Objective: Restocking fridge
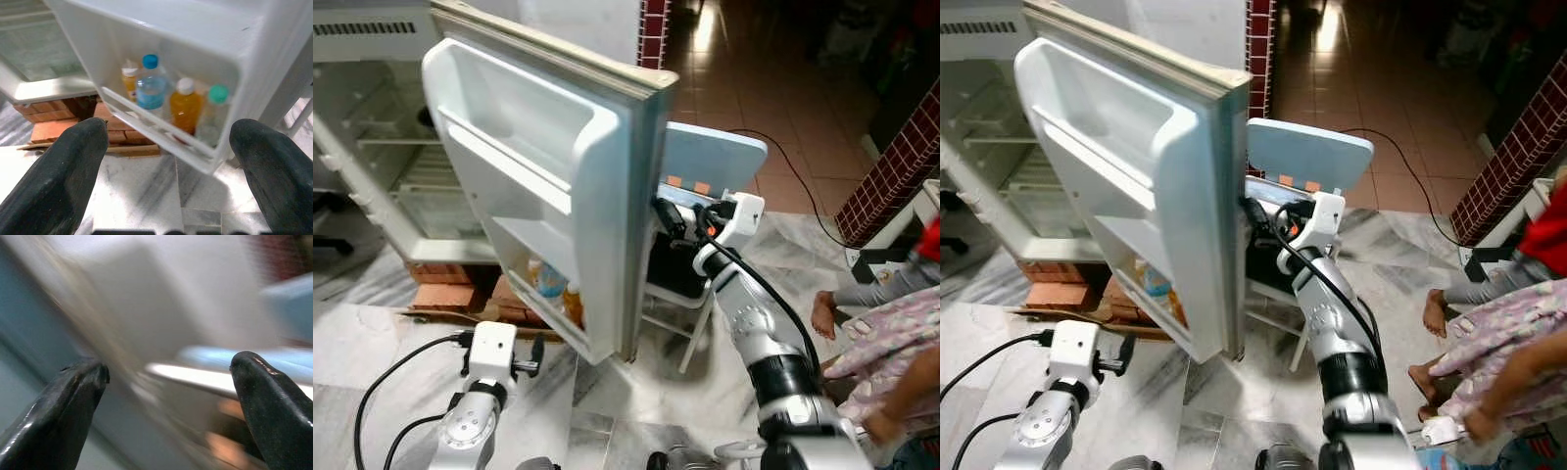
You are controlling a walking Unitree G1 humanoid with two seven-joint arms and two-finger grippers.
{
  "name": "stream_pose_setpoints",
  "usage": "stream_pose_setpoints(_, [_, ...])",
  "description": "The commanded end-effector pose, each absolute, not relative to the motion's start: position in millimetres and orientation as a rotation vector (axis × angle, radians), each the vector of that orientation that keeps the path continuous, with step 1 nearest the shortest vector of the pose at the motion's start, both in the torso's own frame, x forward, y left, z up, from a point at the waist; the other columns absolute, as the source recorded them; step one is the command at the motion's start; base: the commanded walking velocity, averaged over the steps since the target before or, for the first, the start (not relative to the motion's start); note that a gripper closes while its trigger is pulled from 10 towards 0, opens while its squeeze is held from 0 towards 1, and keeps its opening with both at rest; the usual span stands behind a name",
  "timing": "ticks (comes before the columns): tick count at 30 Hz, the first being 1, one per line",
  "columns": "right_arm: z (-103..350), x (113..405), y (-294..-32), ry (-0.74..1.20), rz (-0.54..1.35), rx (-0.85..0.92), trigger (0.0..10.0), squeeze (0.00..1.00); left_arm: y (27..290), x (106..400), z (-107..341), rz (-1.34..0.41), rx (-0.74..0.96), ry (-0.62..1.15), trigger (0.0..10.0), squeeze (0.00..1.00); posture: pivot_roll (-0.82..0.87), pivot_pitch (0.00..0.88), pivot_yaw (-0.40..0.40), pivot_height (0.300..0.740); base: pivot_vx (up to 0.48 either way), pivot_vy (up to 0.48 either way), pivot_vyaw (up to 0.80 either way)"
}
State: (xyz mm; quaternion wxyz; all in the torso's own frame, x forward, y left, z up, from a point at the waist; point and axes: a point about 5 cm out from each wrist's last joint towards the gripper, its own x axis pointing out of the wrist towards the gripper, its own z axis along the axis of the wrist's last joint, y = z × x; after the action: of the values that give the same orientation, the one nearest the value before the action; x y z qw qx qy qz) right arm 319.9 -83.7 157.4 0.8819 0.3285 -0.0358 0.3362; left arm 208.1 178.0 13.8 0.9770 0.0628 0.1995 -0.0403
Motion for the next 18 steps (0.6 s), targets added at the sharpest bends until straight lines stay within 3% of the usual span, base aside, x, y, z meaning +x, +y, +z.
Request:
stream_pose_setpoints(1, [199.1, 302.5, -54.6, -0.196, 0.979, 0.758, 10.0, 0.0, 180.3, 204.9, 11.4, -0.083, 0.143, 0.424, 10.0, 0.0, 0.06, 0.041, 0.005, 0.74, 0.0, 0.0, 0.0])
stream_pose_setpoints(5, [200.1, 279.0, -55.6, -0.148, 1.183, 0.833, 10.0, 0.0, 181.9, 203.6, 11.5, -0.073, 0.145, 0.429, 10.0, 0.0, 0.06, 0.043, 0.004, 0.74, 0.0, 0.0, 0.0])
stream_pose_setpoints(8, [168.7, 290.0, -60.1, -0.048, 1.064, 0.662, 10.0, 0.0, 191.5, 197.1, 14.6, 0.005, 0.14, 0.401, 10.0, 0.0, 0.06, 0.047, 0.001, 0.74, 0.0, 0.0, 0.0])
stream_pose_setpoints(18, [135.6, 301.9, -78.5, 0.071, 0.879, 0.474, 10.0, 0.0, 219.0, 152.9, 21.6, 0.23, 0.17, 0.338, 10.0, 0.0, 0.1, 0.056, -0.015, 0.74, 0.0, 0.0, 0.0])
